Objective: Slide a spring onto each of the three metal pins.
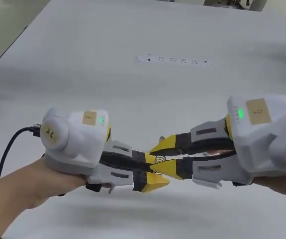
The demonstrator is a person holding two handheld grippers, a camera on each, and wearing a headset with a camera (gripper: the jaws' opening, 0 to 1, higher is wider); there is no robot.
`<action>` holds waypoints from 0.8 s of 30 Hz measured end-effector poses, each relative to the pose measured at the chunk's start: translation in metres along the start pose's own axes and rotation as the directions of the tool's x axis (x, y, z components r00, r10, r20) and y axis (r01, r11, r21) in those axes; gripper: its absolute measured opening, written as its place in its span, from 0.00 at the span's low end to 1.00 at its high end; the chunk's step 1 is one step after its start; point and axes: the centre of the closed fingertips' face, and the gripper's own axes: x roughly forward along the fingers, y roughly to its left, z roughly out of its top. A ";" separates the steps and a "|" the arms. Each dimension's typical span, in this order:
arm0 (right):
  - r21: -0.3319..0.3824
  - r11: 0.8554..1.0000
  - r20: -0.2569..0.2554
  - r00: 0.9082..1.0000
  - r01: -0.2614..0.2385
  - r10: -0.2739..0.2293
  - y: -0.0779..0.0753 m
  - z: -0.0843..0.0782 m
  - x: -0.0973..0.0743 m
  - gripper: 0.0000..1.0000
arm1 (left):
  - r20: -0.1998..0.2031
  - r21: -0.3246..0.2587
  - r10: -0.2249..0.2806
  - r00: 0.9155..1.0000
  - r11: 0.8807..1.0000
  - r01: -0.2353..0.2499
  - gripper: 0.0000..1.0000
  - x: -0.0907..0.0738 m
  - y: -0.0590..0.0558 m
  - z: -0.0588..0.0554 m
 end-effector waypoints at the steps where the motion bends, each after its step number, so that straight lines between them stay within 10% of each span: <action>1: -0.001 1.000 -0.001 1.000 0.000 0.000 0.000 0.000 0.000 0.06 | 0.000 0.000 -0.002 1.000 1.000 0.002 0.02 0.000 0.000 0.000; 24: -0.025 1.000 -0.020 1.000 0.018 -0.018 -0.004 0.000 0.000 0.06 | 0.006 -0.041 0.015 1.000 0.999 -0.015 0.09 0.002 0.001 0.004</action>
